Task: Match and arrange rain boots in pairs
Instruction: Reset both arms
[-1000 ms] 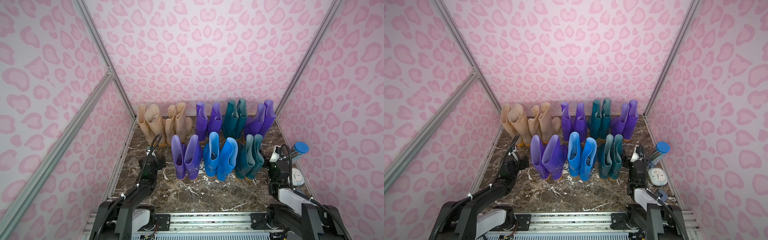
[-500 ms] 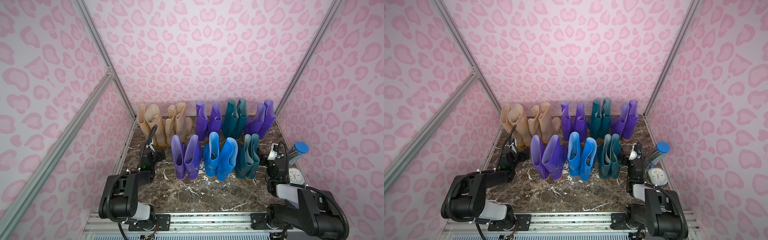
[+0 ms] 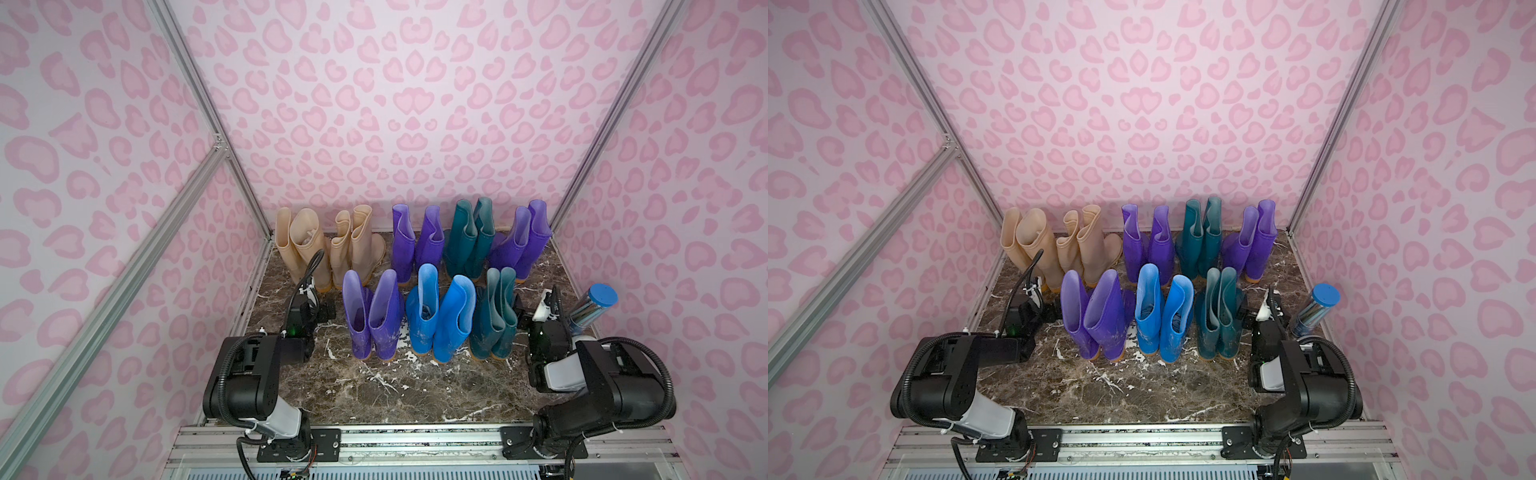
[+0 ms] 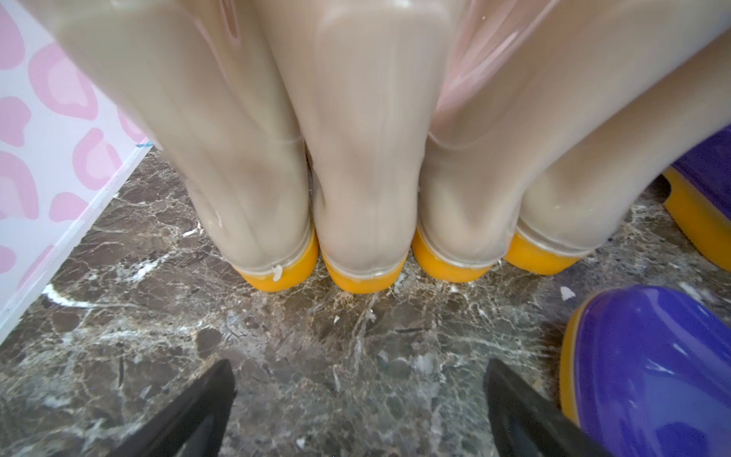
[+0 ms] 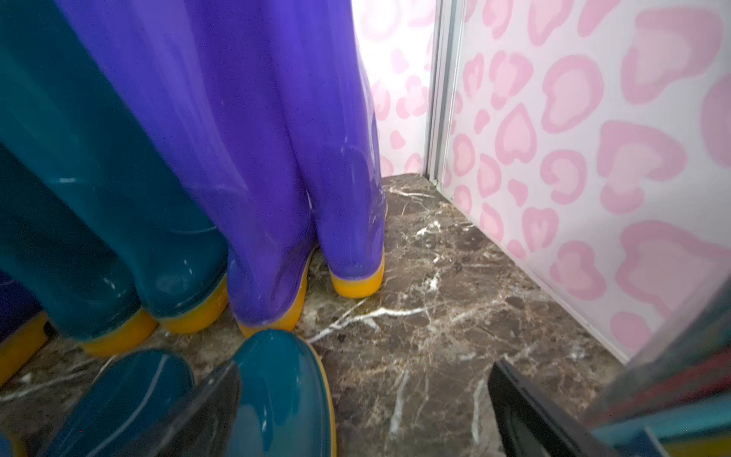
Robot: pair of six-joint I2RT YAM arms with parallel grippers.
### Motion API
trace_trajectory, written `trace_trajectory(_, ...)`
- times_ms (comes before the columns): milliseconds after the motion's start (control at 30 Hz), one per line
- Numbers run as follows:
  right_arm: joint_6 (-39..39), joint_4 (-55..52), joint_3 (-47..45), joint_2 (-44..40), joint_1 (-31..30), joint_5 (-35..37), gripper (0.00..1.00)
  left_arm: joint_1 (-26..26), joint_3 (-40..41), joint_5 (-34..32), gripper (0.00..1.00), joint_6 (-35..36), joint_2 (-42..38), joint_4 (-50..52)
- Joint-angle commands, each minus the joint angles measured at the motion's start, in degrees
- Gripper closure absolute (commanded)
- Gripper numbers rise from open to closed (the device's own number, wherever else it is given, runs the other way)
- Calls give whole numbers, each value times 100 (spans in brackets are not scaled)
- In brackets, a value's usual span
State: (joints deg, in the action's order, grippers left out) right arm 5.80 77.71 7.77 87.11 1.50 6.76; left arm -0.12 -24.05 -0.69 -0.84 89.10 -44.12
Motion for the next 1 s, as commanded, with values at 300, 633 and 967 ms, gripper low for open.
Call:
trace_trajectory(300,-105,-256,353,65,-246,684,0,-100,-45,-148,1,127,14,-256)
trace_trajectory(633,-141,-323,392,68,-295,747,0,-169,-75,-239,1,194,12,-193)
trace_trajectory(967,-211,-322,403,78,-395,879,0,-190,-80,-274,1,207,15,-190)
